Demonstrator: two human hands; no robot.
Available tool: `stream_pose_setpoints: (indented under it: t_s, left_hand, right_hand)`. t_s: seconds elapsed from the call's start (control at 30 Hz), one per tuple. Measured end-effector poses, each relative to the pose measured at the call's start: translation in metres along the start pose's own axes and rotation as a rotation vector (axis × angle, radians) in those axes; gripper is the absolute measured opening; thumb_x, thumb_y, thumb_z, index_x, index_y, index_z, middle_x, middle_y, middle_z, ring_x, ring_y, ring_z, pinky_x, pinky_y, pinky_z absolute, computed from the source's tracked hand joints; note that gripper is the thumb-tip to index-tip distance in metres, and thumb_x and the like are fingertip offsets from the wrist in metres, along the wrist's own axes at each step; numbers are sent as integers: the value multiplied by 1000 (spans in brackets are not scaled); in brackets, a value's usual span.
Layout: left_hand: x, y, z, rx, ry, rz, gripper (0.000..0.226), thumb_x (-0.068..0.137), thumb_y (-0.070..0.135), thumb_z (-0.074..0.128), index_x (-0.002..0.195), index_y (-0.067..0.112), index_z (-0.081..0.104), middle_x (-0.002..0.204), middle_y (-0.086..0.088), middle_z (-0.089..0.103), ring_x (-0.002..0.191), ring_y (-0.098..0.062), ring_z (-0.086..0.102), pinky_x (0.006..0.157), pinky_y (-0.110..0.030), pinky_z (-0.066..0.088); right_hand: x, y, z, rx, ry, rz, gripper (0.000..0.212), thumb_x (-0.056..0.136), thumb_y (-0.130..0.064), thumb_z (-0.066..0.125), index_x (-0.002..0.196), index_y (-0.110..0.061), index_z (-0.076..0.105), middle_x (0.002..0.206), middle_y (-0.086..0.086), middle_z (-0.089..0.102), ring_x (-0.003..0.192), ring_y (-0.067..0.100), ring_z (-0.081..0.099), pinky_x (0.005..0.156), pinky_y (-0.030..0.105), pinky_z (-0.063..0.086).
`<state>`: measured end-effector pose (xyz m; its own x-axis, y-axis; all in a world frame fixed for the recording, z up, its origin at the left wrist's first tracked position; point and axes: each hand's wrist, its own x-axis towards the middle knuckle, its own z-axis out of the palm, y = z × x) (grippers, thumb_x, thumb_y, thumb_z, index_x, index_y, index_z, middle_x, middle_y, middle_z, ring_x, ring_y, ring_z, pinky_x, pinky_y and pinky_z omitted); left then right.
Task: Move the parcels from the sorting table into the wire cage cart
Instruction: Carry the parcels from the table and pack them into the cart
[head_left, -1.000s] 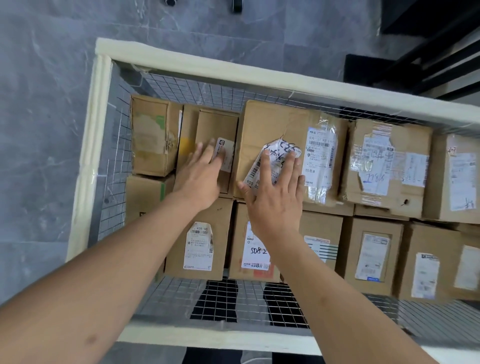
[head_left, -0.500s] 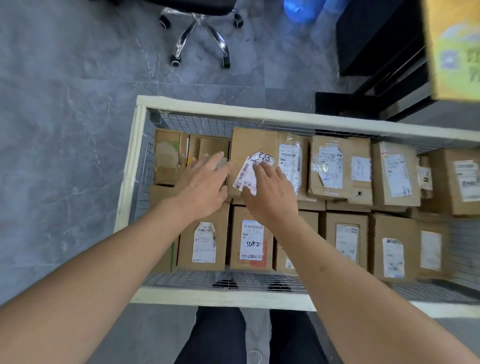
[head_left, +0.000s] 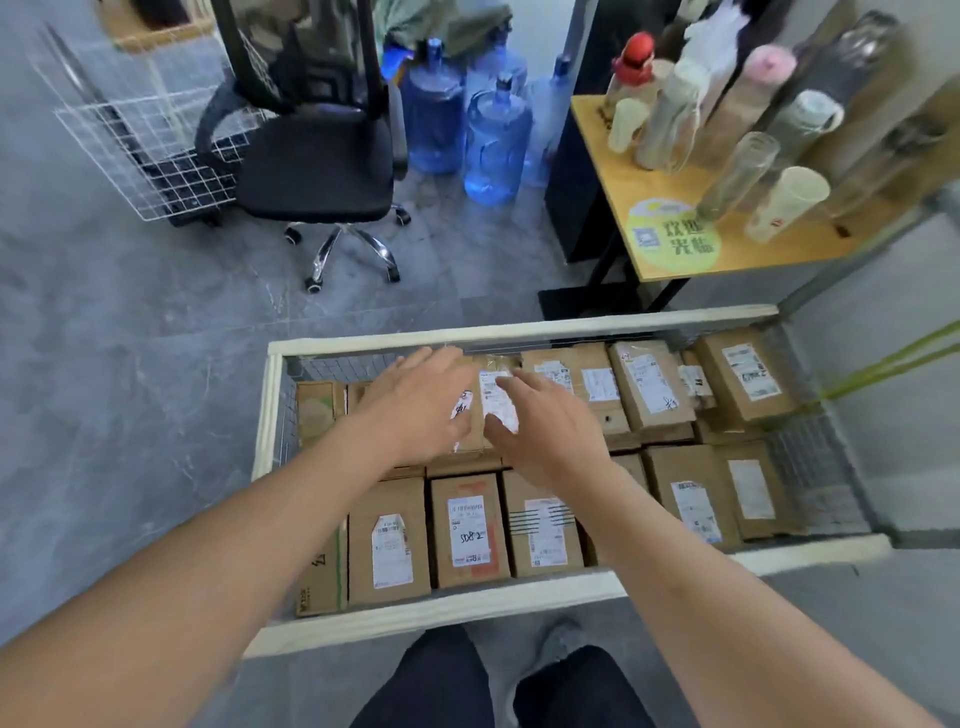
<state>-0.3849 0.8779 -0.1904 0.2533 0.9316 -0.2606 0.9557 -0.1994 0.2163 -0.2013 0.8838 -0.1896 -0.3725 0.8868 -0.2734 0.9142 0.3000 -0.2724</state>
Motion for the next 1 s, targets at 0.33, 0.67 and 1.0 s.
stream_pose_setpoints:
  t_s: [0.33,0.67,1.0]
  left_hand:
    - [-16,142,-85,42,100,123,56,100,45,54,152,29,41,151,6,41,135,-22,45,100,-41,48]
    - [-23,299,-128,13,167,349,62,100,47,57,157,33,37,156,12,37,137,-17,46,102,-40,51]
    - [8,419,-140,7,147,705,62,99,48,58,156,34,39,153,12,40,134,-17,49,103,-40,51]
  right_hand:
    - [-113,67,-114,19,189,72,51,100,-51,54,141,-21,55,145,-1,54,127,23,55,96,39,49]
    - [-239,154,-185,42,364,230,63,97,-58,50,151,-25,47,157,0,45,138,24,49,103,41,48]
    - [-334,210,-215,90,478,539,67,98,-62,47,155,-29,43,160,0,40,145,22,41,114,42,41]
